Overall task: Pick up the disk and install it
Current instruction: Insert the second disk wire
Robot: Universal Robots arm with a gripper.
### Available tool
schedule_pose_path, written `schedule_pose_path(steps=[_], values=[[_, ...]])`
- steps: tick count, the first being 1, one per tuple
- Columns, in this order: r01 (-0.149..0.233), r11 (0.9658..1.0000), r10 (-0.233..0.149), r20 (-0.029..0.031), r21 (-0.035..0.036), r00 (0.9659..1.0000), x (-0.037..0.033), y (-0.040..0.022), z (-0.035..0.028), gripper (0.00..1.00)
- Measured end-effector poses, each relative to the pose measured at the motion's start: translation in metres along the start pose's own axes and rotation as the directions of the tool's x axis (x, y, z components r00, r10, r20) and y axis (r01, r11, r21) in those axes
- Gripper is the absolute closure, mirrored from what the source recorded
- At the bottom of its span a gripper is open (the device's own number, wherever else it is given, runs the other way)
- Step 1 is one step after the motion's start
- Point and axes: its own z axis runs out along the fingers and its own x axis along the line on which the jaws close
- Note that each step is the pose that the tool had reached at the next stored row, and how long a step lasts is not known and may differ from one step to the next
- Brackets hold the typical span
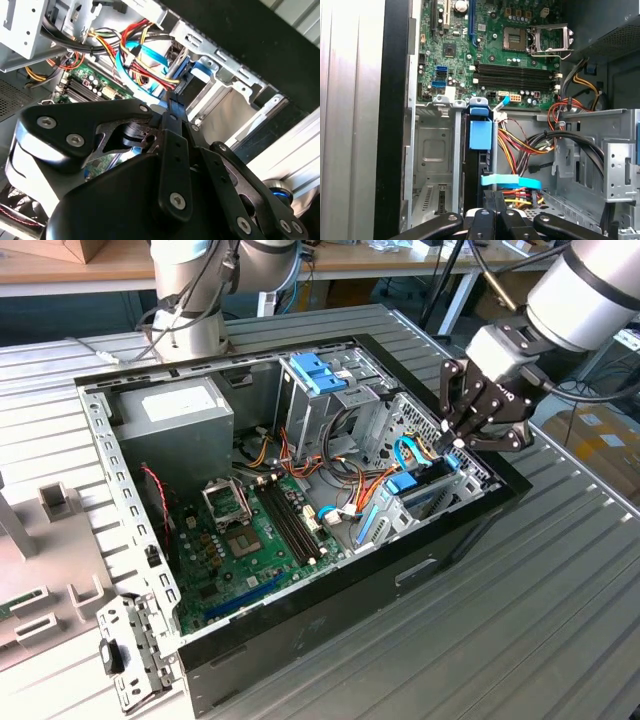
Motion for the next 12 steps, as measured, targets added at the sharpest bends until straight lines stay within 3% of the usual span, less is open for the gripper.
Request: schedule_pose_path(steps=[6, 9, 12], values=[[-0.001, 1.0000, 0.001, 0.0063, -0.0051, 1.0000, 0.0000, -0.0129, -0.0029, 0.89], [-0.001, 1.0000, 0.001, 0.0085, -0.0067, 1.0000, -0.0006, -0.0188, -0.0074, 0.89], [-0.001, 1.0000, 0.001, 0.0091, -0.0069, 1.0000, -0.0008, -0.0200, -0.0094, 0.89]])
